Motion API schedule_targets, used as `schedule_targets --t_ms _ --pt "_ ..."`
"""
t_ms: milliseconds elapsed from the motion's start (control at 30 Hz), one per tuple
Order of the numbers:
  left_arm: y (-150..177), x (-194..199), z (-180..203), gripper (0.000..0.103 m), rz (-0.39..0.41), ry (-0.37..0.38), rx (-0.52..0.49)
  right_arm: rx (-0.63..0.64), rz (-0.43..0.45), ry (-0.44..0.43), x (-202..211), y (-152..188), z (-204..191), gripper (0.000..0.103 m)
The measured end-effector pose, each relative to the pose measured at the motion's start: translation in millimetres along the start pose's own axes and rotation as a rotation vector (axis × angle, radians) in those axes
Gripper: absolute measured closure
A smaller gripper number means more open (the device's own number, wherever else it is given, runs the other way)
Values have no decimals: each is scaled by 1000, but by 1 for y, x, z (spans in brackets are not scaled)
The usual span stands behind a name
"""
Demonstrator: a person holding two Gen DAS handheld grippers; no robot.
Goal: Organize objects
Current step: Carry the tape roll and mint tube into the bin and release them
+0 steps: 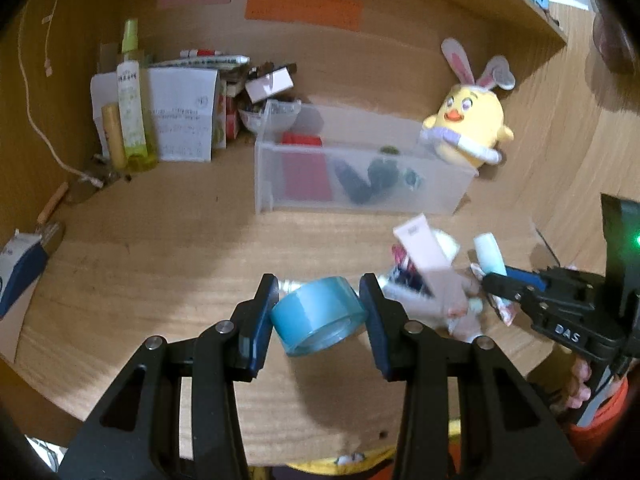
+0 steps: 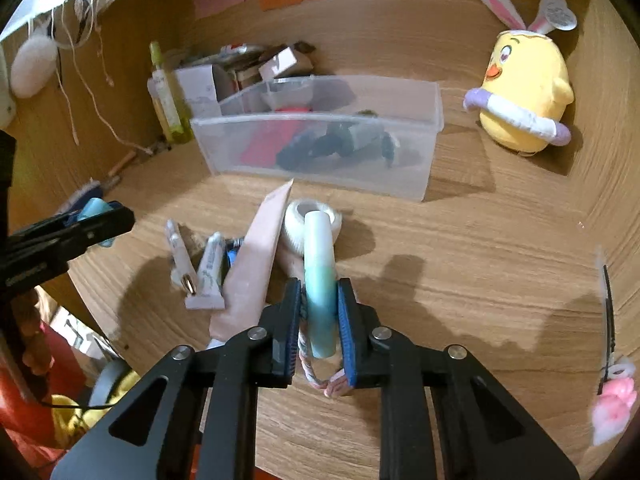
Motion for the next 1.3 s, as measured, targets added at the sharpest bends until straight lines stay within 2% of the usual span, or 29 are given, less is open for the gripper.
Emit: schedule_targets --t_ms 267,433,567,700,1033,1133,1300 --pt "-40 -7 3 61 50 23 -1 -57 109 -13 26 -40 15 87" --pt "-65 -19 6 61 65 16 -25 -41 128 7 22 -62 22 87" --pt "-79 -32 4 61 54 32 -22 4 64 41 1 -59 26 87" --pt "-97 -47 -1 61 51 7 -35 35 -13 70 -27 -49 30 87" --pt "-137 -86 -17 61 15 -6 -41 2 -118 18 -56 -35 37 87" --pt "-143 -101 -16 61 -14 5 -46 -30 -141 -17 -57 -34 41 87" --pt "-148 -131 -16 61 -73 -7 -67 -42 -150 -13 -60 -35 46 87"
Point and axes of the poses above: each gripper's, at about its wrist camera, not at the fingertips, and x roughly against the way its jaws point, z to its right, y to its underside, the point moved 9 cm from there along -x, roughly the way its jaws point, and after that the axes turned 3 degrees about -x, right-handed, at the moved point
